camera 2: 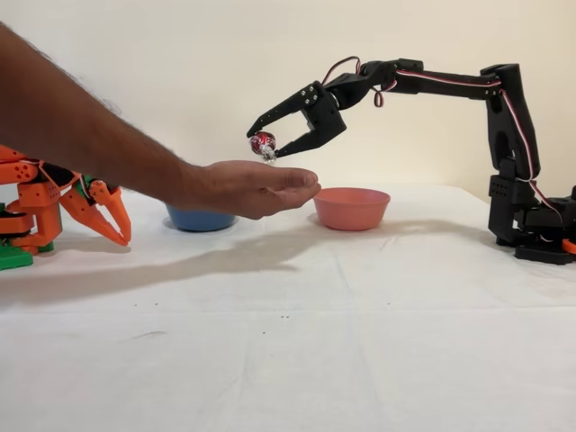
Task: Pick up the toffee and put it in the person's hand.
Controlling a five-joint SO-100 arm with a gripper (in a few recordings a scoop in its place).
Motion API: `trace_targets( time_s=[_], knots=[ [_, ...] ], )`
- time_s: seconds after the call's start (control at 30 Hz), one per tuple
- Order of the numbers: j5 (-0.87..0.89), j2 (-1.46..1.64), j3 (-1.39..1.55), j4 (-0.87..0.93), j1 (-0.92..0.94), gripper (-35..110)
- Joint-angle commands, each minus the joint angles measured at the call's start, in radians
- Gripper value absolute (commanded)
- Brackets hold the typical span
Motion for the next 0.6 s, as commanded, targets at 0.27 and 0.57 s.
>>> trace_targets(
  time_s=[0.27,0.57],
  knots=[
    [0.015,0.035,-0.081,-0.014,-0.008,17],
    [0.017,0.04,-0.067,-0.028,-0.014,19]
  ],
)
